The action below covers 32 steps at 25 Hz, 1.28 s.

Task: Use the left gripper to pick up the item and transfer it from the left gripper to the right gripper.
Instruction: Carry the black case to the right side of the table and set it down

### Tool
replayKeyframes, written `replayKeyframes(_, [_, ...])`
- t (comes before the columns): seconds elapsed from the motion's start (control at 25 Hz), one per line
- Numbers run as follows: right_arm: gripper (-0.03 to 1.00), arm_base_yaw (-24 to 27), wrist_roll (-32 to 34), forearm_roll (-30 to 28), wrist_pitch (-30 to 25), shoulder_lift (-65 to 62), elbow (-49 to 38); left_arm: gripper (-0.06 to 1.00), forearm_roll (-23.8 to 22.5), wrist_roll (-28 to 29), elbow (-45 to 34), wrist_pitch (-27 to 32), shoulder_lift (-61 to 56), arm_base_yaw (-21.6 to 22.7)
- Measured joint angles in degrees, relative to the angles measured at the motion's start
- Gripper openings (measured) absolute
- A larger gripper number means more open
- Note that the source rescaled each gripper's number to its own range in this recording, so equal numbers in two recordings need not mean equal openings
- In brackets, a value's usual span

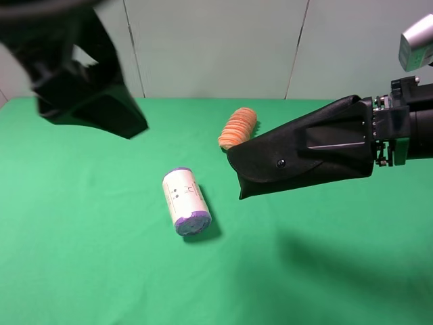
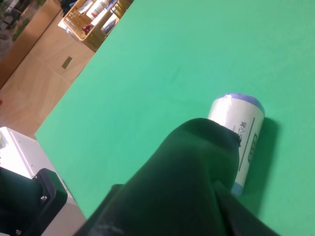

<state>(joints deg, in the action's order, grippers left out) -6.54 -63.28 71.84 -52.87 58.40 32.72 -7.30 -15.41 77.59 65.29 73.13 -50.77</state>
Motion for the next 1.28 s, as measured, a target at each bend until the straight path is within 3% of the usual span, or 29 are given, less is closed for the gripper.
replayKeyframes(0.2, [0.01,0.00,0.00,-0.34,0.00,0.00,0.00,1.00,-3.28,8.37,-7.55,0.23,-9.17,0.00])
replayKeyframes(0.56, [0.01,0.00,0.00,-0.34,0.28,0.00,0.00,1.00,-3.57,19.49,-27.85,-0.43,-30.12,0.00])
replayKeyframes(0.88, [0.01,0.00,0.00,-0.38,2.26,0.00,0.00,1.00,-2.37,21.86,-41.83,-1.42,-51.40,0.00])
replayKeyframes(1.28, [0.01,0.00,0.00,-0.38,6.22,0.00,0.00,1.00,-1.14,25.88,-48.24,-1.73,-65.81,0.00])
